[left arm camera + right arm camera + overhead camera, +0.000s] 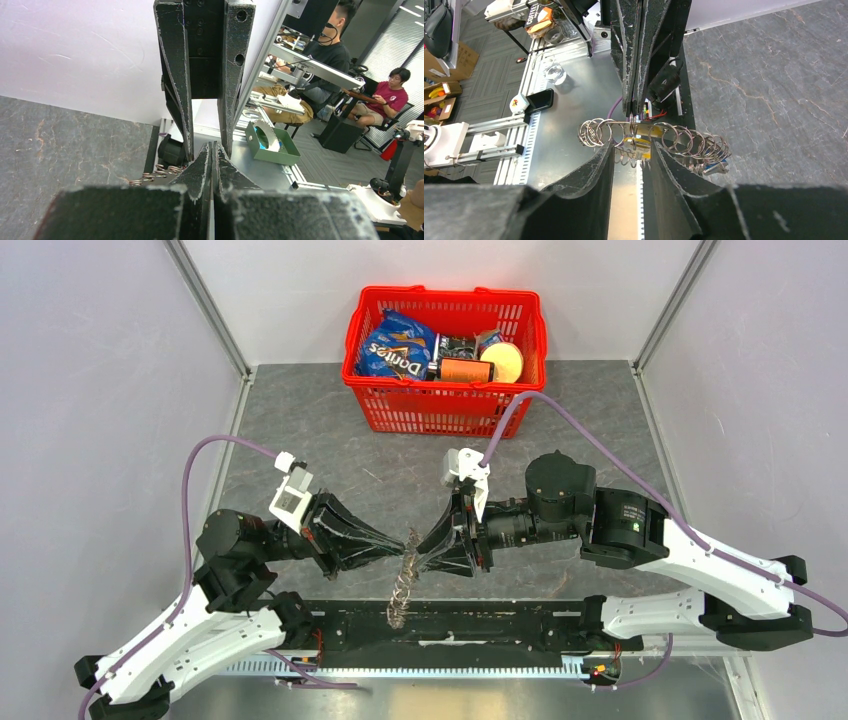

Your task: Put the keys on the keyring

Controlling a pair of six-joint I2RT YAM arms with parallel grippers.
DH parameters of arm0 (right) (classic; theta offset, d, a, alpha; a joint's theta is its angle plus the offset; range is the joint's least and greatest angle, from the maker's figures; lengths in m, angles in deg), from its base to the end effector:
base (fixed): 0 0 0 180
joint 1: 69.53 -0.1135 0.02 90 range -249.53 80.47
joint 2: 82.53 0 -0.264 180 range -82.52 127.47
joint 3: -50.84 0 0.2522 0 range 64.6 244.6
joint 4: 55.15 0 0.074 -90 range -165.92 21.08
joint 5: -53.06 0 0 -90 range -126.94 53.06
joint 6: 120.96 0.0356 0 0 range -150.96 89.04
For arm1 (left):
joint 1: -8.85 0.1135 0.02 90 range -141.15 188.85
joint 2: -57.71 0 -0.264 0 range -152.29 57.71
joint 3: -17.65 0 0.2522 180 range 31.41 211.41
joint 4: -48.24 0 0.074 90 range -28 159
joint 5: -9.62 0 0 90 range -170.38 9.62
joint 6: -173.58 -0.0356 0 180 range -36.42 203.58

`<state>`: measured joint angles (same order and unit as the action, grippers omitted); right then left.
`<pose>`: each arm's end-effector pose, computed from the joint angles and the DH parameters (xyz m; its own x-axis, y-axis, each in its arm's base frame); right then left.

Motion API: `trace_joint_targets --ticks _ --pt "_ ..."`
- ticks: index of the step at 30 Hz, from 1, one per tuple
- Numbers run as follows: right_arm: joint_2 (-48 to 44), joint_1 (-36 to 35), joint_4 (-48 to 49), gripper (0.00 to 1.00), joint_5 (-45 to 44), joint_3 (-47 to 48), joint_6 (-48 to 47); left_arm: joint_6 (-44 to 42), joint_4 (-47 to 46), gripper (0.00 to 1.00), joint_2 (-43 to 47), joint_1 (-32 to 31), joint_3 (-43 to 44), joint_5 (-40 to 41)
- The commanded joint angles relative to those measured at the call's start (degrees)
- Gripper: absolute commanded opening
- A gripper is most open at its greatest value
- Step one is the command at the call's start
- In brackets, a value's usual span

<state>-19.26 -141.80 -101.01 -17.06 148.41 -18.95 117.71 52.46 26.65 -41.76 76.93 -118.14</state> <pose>0.0539 0.2084 0.4699 -0.2672 -0.1931 -0.9441 -0.9627 0.0094 0.2705 0.0526 -0.0984 0.4105 -0.3283 -0.2991 -0.8959 0.9444 -0.1190 -0.3064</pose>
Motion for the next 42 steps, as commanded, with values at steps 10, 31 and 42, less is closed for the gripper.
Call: trace_joint_targets --ticks 10,31,42 --pt "1.14 -0.34 4.12 0.40 -0.67 2.41 0.04 1.69 -3.55 0.02 0.53 -0.04 0.32 0.67" --pt "2.06 -0.33 5.46 0.01 0.24 2.75 0.36 1.47 -3.48 0.02 1.27 -0.05 -0.49 0.93" --pt "4.52 -0.62 -3.97 0.00 4.08 7.58 -2.99 1.30 2.68 0.02 -1.12 -0.10 3.09 -2.51"
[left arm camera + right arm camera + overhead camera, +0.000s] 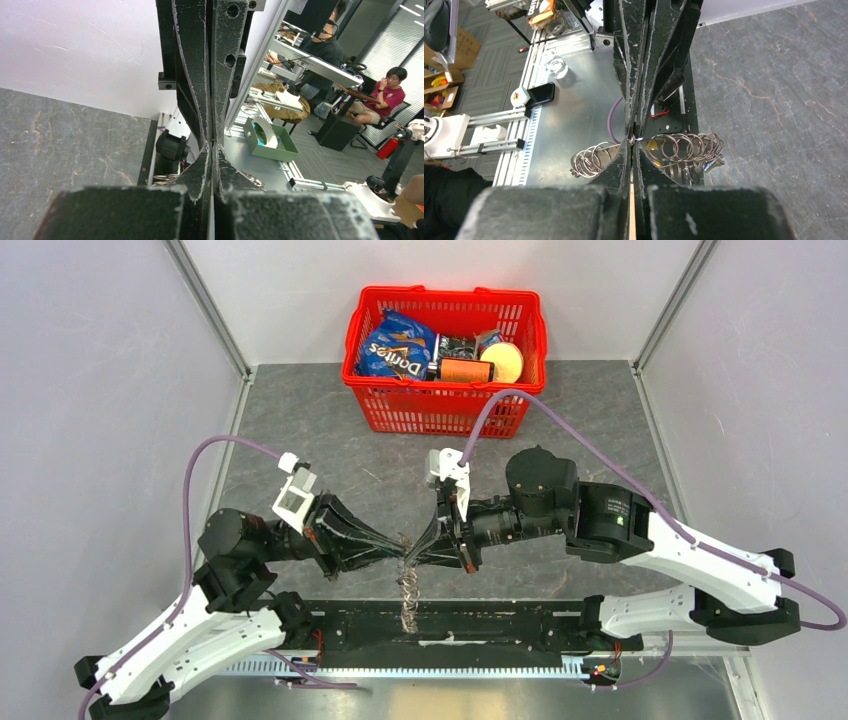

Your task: Put the keys on the keyring

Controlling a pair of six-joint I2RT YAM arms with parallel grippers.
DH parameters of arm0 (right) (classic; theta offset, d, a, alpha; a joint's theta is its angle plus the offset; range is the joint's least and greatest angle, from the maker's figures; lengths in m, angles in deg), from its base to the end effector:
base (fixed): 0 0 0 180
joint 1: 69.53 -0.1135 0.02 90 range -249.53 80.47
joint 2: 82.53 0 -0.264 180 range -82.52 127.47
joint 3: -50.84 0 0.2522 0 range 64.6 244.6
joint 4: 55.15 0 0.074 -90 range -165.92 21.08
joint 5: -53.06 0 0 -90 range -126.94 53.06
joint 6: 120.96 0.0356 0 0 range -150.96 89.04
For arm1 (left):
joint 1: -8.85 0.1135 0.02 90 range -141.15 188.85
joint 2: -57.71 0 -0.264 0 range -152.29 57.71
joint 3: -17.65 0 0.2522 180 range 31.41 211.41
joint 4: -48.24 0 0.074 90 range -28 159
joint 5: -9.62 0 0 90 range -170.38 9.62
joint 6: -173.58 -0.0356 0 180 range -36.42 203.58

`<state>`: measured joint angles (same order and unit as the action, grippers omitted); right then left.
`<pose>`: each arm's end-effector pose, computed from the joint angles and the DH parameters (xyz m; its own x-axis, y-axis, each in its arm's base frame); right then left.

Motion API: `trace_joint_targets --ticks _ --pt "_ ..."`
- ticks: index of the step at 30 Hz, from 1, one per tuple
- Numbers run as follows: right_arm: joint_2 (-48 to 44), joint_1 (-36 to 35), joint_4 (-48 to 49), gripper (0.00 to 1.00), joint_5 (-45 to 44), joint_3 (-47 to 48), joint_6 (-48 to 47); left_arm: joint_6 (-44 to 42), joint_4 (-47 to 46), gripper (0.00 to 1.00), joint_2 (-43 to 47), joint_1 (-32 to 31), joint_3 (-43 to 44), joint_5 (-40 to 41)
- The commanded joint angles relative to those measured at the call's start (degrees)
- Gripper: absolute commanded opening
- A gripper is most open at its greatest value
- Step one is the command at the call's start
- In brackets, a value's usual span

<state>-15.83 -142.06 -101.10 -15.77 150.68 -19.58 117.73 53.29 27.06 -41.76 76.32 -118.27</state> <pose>0.0572 0.2245 0.4701 -0.2616 -0.2184 -0.9401 -0.9625 -0.0131 0.2709 0.0526 -0.0985 0.4064 -0.3389 -0.2854 -0.8965 0.9407 -0.1165 -0.3185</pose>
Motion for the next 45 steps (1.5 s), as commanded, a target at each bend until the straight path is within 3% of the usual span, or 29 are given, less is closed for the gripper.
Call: trace_joint_targets --ticks 1,10,12,15,28,45 --pt "1.51 -0.42 -4.96 0.00 3.30 6.06 -2.92 1.51 3.09 0.03 -2.05 -0.02 4.07 -3.12" --pt "5.82 -0.42 -15.69 0.00 7.22 10.40 -7.18 -0.36 17.60 0.43 -1.34 -0.05 7.83 -7.16" --pt "6.31 -0.42 -16.66 0.00 7.86 10.72 -7.59 -1.12 20.30 0.59 -1.41 -0.03 8.72 -8.45" --pt "7.07 -0.39 -17.70 0.00 9.01 11.19 -7.93 -2.29 23.84 0.64 -2.10 -0.04 9.41 -9.51" --pt "9.95 -0.41 -19.83 0.00 8.53 13.08 -7.35 -4.13 29.37 0.66 -4.80 -0.06 8.82 -10.45" --pt "11.48 -0.41 -17.93 0.00 7.22 12.39 -6.39 -3.54 28.69 0.50 -5.13 -0.02 8.29 -12.41"
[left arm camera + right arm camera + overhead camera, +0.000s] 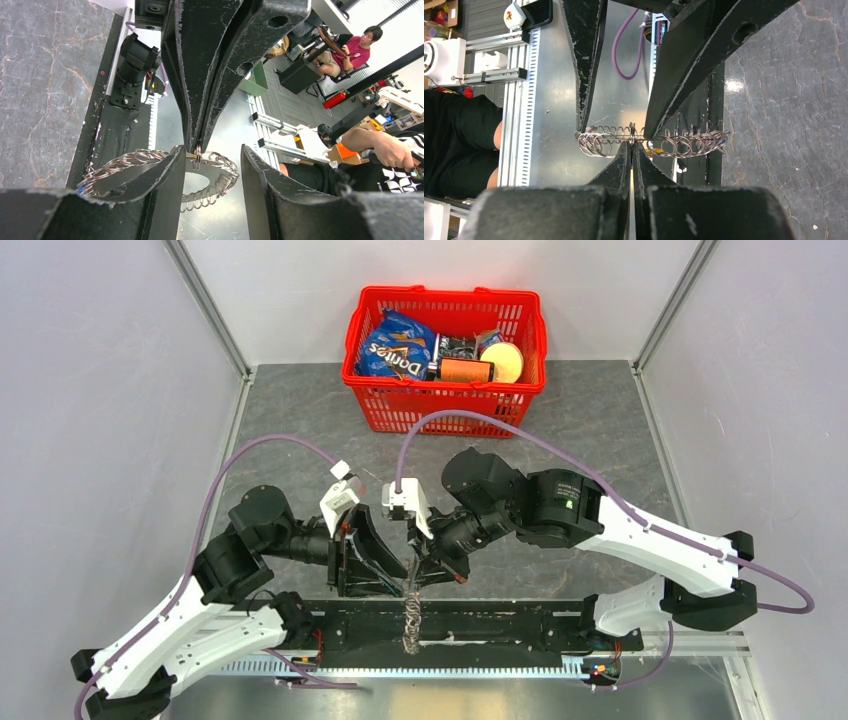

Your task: Put the keys on the keyring

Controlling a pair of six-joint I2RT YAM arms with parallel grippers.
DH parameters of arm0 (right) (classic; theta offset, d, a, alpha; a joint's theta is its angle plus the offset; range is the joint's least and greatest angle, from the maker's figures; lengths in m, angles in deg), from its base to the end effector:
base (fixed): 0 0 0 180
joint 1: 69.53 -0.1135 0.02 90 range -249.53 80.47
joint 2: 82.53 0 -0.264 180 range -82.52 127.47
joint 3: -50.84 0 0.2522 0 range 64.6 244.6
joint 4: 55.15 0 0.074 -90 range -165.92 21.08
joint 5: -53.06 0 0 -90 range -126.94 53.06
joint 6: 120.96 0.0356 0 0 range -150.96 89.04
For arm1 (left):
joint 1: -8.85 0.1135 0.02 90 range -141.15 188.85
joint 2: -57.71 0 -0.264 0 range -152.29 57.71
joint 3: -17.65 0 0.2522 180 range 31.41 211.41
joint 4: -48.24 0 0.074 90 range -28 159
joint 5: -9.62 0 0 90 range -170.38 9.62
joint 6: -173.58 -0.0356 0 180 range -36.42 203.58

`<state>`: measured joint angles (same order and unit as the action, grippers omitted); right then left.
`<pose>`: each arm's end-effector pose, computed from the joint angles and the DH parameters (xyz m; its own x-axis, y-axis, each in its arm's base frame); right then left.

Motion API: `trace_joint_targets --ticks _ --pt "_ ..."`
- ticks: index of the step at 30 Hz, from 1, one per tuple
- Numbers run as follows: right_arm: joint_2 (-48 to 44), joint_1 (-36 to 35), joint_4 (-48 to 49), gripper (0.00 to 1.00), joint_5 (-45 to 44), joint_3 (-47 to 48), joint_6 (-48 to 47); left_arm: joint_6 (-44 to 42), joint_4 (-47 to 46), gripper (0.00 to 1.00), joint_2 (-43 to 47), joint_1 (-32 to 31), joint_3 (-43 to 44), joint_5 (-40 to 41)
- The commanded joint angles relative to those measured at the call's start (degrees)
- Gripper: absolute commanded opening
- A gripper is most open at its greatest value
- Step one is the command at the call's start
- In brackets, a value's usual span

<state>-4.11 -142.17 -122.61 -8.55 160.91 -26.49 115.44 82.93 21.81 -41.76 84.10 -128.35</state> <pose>0.0635 0.2600 0.4428 -0.2485 -0.5650 -0.7868 -0.9382 -0.0617 0.3406 0.0563 -0.1102 0.3894 -0.5602 0.1253 -0.8188 0.8146 -0.0960 -0.5720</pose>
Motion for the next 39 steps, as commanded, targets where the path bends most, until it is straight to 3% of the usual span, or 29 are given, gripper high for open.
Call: trace_joint_targets --ticks 1,22,39 --pt "-0.19 -0.30 3.72 0.00 0.01 2.13 0.58 -1.26 -0.98 0.50 0.21 -0.08 0.44 -2.31" --pt "1.06 -0.22 6.04 0.00 -0.43 2.87 1.85 -1.43 -1.41 0.40 0.99 -0.10 -1.17 -3.89" --pt "0.78 -0.21 6.14 0.00 -0.17 2.93 1.63 -1.57 -1.52 0.21 0.24 -0.05 -1.45 -3.46"
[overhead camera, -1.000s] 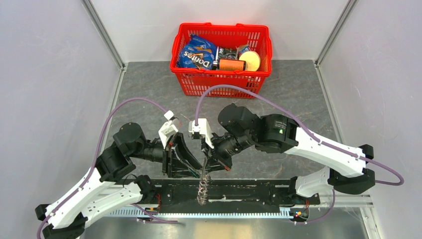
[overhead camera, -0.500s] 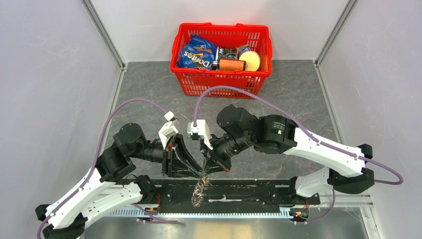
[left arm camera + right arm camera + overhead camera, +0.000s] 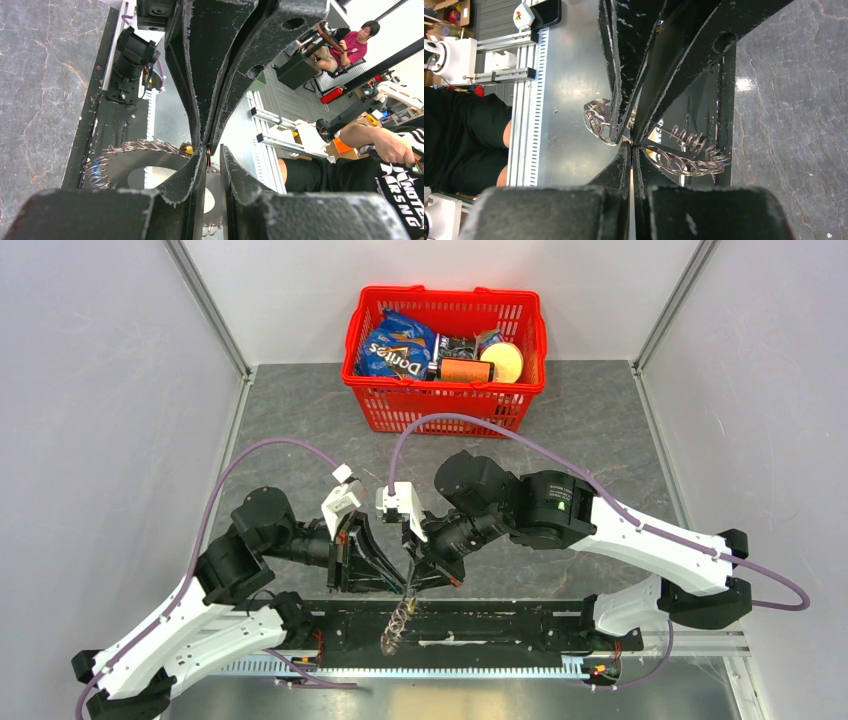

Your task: Put the keys on the keyring

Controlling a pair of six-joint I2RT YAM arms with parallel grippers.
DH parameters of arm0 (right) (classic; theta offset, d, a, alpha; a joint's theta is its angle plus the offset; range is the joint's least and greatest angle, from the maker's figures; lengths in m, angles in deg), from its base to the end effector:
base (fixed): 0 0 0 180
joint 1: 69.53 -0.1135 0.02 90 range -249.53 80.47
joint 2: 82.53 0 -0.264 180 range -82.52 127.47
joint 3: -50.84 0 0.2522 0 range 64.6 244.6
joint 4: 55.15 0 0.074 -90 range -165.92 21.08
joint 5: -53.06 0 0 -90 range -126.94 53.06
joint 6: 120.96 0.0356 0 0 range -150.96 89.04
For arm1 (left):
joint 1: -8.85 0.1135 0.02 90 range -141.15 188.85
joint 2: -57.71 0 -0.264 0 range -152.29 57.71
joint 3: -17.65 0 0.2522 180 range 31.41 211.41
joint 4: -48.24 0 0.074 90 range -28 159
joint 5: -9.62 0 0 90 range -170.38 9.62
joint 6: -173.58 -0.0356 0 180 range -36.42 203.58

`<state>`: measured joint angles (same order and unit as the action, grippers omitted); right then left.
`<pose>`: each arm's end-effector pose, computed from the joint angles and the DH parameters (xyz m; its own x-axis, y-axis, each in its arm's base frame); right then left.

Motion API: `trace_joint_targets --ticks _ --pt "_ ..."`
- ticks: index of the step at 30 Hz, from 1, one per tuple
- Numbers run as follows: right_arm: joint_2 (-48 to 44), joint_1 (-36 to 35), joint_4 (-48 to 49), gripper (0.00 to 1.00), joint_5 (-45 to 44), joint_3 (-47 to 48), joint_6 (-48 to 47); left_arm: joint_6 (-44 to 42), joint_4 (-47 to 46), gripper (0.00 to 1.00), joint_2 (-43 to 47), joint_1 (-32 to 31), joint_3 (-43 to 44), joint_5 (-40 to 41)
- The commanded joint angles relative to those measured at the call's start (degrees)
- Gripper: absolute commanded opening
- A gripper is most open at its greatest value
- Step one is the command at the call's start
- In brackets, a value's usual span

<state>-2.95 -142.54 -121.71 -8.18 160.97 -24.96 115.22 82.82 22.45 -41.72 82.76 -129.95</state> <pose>0.0638 0.2676 0.4395 -0.2704 -0.5713 -0.7749 -0.9289 -0.0566 0.3659 0.0552 -0.1098 0.3834 -0.5601 0.1455 -0.8155 0.8092 -0.1148 -0.5762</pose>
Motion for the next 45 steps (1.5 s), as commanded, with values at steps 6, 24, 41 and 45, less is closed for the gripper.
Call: trace_joint_targets --ticks 6,24,41,45 --pt "-0.53 0.15 5.42 0.00 -0.37 2.71 0.12 -1.55 -1.35 0.17 -0.51 -0.15 0.06 -1.68" --pt "-3.58 0.15 7.12 0.00 0.61 1.03 -0.90 -6.07 -1.22 0.02 -0.88 -0.15 1.26 1.59" --pt "-11.72 0.11 11.72 0.55 -5.41 0.10 0.96 -4.54 -12.23 0.02 1.27 -0.12 2.58 7.18" --pt "-15.01 0.15 15.08 0.56 -8.48 -1.28 2.46 -4.29 -15.91 0.02 2.25 -0.13 2.88 9.12"
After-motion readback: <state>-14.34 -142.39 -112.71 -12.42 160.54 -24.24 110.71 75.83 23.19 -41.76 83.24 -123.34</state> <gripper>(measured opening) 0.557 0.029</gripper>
